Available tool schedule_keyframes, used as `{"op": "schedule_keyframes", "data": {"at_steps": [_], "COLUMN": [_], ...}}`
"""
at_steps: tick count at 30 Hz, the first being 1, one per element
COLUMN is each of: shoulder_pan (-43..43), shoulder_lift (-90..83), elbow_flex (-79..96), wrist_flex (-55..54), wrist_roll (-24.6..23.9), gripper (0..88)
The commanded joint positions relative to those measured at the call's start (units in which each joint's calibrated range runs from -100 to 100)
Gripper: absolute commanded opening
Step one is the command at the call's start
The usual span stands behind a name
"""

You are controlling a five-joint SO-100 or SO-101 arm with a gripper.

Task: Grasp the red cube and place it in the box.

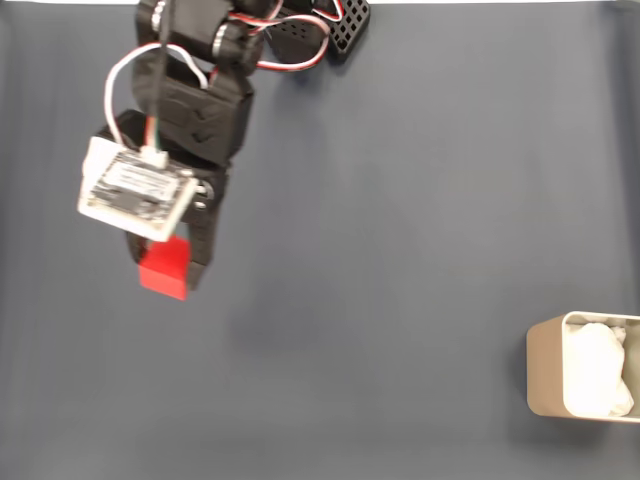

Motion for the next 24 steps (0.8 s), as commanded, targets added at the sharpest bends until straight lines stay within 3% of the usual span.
{"op": "schedule_keyframes", "data": {"at_steps": [1, 24], "shoulder_pan": [-3.49, -28.63], "shoulder_lift": [-0.87, 3.29], "elbow_flex": [-2.84, -11.88], "wrist_flex": [0.19, 0.03], "wrist_roll": [0.10, 0.59], "gripper": [8.5, 8.7]}}
